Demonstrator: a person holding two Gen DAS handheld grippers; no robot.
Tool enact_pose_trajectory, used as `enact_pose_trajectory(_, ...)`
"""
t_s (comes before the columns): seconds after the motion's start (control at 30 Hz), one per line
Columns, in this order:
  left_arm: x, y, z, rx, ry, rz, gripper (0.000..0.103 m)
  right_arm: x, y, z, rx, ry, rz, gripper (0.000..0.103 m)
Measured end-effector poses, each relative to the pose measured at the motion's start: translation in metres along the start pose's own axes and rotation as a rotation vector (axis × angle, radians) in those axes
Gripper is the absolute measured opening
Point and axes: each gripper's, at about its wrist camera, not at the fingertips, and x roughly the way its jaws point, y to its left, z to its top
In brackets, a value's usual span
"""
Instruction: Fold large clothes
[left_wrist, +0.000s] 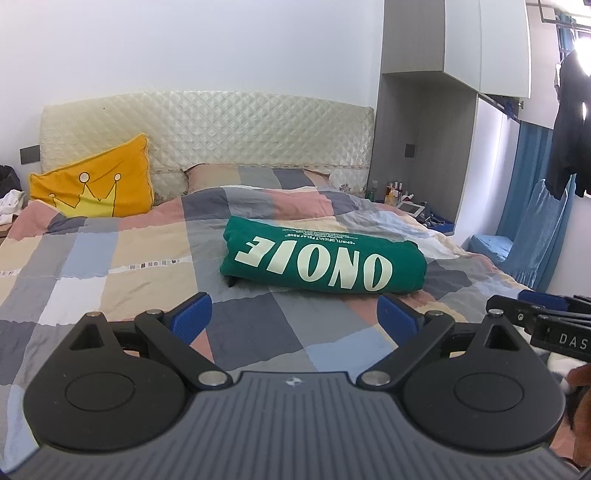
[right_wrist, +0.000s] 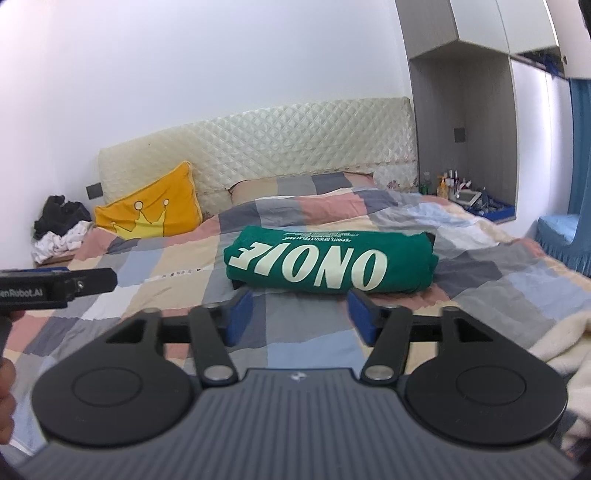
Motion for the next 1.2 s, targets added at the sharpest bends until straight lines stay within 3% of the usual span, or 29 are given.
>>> enact_pose_trajectory(0.07, -0.001, 0.001, 0.001, 0.000, -0.003, 0.005, 0.098, -0.001, 0.001, 0.001, -0.011, -0.012, -0.003, 0.097)
enact_pose_trajectory(0.3, -0.006, -0.001, 0.002, 0.003, -0.013, 0.010, 0.098, -0.003, 0.001, 0.001, -0.004, -0.010, -0.037, 0.098)
enact_pose_trajectory(0.37, -0.008, -0.002, 0.002, -0.001, -0.015, 0.002, 0.098, -0.003, 0.003, -0.001, 0.000, -0.009, -0.042, 0.103)
enact_pose_trajectory(1.2, -0.018, -0.010, 0.003, -0.005, -0.024, -0.026, 0.098, -0.010, 0.004, 0.002, 0.025, -0.009, -0.049, 0.103)
